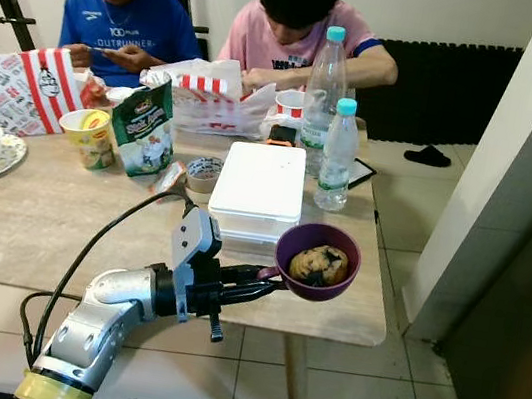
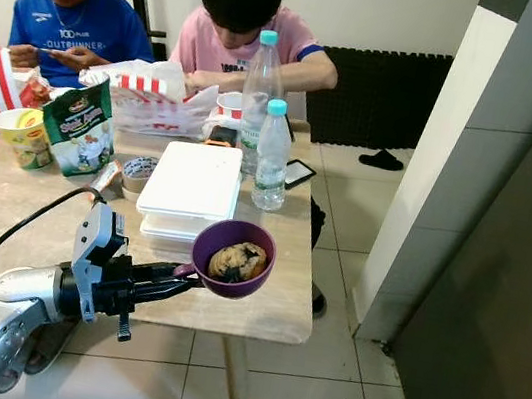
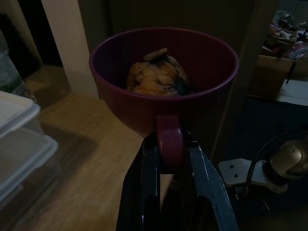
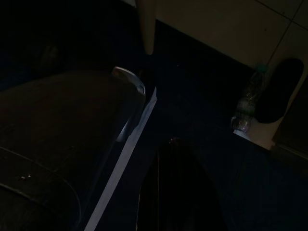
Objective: Restocking fridge
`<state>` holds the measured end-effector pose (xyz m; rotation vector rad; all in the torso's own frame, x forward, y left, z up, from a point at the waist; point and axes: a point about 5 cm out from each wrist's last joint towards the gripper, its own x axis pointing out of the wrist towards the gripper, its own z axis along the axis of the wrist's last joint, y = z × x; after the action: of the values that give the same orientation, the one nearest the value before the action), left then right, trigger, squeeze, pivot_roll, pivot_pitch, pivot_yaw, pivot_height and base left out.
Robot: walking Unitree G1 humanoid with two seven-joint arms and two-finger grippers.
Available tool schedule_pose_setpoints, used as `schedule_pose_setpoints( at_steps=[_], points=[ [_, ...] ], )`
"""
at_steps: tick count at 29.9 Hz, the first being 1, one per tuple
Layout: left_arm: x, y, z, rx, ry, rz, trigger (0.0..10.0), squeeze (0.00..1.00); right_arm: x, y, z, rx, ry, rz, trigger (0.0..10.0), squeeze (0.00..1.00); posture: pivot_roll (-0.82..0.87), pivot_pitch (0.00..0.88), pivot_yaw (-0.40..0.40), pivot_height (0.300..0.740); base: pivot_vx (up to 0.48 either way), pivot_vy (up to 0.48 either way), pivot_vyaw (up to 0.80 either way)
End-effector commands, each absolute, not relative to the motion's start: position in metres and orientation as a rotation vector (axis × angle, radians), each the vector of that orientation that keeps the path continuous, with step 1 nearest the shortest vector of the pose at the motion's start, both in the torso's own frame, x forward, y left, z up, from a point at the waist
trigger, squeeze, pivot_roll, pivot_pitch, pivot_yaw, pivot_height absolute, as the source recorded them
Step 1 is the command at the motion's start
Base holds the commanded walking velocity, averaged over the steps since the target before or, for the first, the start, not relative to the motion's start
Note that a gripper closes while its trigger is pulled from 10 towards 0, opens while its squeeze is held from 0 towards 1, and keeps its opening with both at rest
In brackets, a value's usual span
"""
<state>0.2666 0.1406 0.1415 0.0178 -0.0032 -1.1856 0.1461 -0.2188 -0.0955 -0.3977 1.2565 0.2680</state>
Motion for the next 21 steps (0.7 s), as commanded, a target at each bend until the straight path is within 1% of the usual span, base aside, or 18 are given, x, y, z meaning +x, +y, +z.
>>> schedule_pose_setpoints(
  at_steps=[1, 21],
  points=[
    [0.2652, 0.1394, 0.1410, 0.009, -0.013, -1.188, 10.0, 0.00, 0.1418, -0.2163, -0.0976, -0.376, 1.269, 0.264, 10.0, 0.00, 0.00, 0.013, 0.058, 0.740, -0.274, 0.000, 0.00],
    [0.2636, 0.1412, 0.1324, -0.008, 0.011, -1.167, 10.0, 0.00, 0.1416, -0.2176, -0.0974, -0.379, 1.271, 0.259, 10.0, 0.00, 0.00, 0.021, 0.055, 0.740, -0.288, 0.000, 0.00]
  ],
)
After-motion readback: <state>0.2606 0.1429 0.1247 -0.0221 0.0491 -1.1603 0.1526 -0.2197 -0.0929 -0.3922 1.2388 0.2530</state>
